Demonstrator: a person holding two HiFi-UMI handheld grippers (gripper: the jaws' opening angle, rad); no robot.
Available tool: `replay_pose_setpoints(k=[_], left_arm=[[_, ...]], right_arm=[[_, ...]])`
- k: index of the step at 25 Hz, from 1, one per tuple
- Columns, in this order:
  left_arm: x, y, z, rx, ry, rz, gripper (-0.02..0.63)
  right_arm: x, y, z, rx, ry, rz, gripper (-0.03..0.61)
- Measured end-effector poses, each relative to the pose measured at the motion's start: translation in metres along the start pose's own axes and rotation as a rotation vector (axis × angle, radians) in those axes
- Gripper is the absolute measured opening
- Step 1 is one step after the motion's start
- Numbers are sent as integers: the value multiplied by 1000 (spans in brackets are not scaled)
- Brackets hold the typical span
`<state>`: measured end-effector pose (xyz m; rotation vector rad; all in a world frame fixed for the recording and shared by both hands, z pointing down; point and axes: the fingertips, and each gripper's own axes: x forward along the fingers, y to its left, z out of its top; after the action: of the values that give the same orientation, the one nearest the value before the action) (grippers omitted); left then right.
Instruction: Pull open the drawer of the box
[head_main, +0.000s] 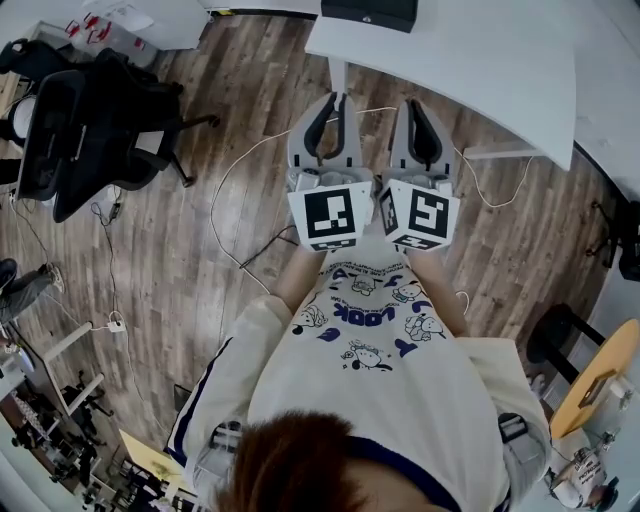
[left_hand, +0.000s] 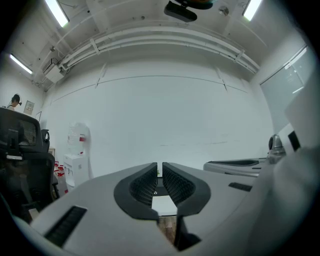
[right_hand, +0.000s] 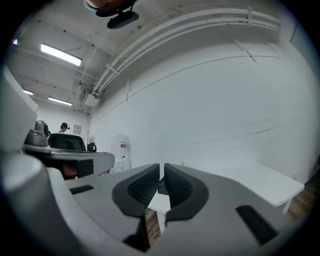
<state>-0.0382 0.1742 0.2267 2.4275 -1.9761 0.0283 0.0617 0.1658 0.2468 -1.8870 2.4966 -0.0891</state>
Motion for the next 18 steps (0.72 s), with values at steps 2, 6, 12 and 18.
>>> replay_pose_setpoints(k=[2,6,12,18], left_arm=[[8,-3,0,2,-2,10,41],[24,-11,-2,6,0,29,41],[45,-23,-5,1,6,57,41],[57,-27,-8,-12,23,73,41]], right_arm=[[7,-8,-1,2,1,6,44],[18,-26,-3,3,6,17,46],[32,-44,-5,5,13,53,46],[42,-53,-7,11,25,78,45]])
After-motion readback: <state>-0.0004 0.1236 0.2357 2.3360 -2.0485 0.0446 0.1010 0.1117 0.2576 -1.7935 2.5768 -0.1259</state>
